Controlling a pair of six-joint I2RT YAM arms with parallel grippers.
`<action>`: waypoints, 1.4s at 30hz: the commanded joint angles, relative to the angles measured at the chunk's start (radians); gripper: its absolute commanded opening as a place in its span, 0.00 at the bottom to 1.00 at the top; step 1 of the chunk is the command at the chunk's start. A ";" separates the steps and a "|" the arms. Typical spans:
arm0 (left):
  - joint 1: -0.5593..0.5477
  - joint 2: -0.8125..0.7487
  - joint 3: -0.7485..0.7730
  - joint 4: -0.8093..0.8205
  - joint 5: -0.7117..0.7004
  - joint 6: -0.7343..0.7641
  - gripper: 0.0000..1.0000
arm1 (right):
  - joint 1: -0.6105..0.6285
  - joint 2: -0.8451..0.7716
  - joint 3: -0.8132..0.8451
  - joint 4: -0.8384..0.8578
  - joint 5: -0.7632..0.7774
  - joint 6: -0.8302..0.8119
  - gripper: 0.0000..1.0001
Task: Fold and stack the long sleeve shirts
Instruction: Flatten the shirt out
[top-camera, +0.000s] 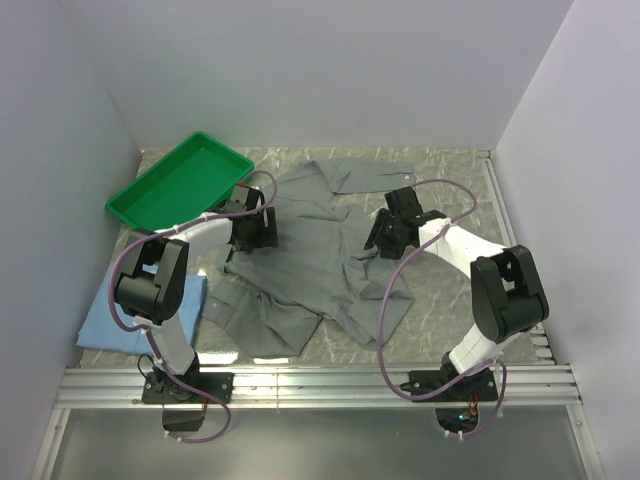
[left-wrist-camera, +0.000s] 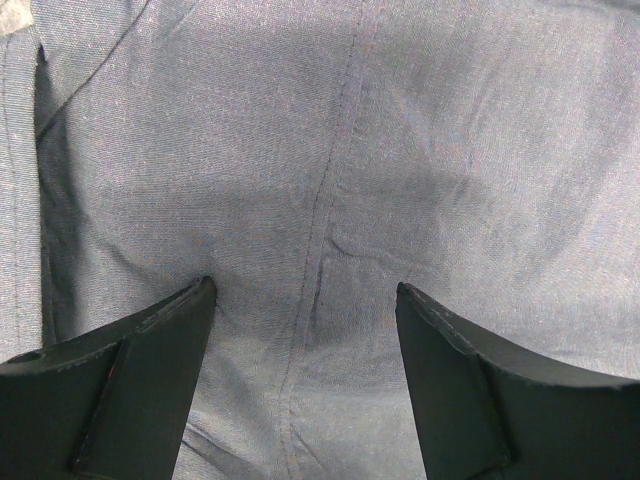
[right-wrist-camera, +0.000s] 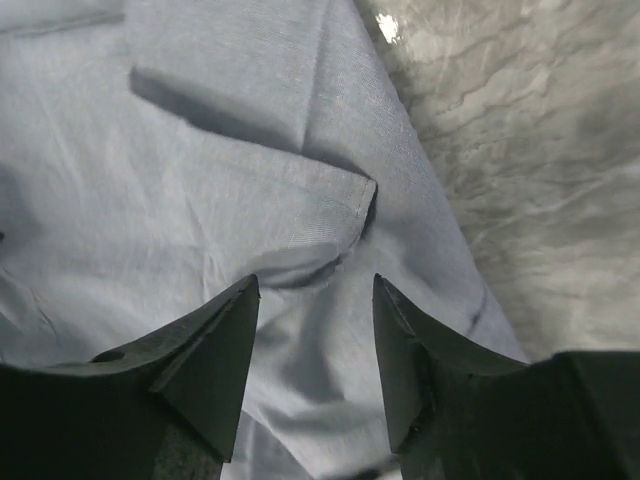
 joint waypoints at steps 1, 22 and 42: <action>0.002 0.005 0.001 -0.052 0.001 -0.008 0.80 | -0.012 0.029 -0.043 0.105 -0.030 0.127 0.58; 0.001 0.020 0.005 -0.059 0.001 -0.011 0.80 | -0.028 0.086 -0.103 0.281 -0.078 0.238 0.32; 0.001 0.040 0.014 -0.081 -0.032 -0.015 0.79 | -0.218 0.017 0.208 -0.013 0.425 -0.227 0.00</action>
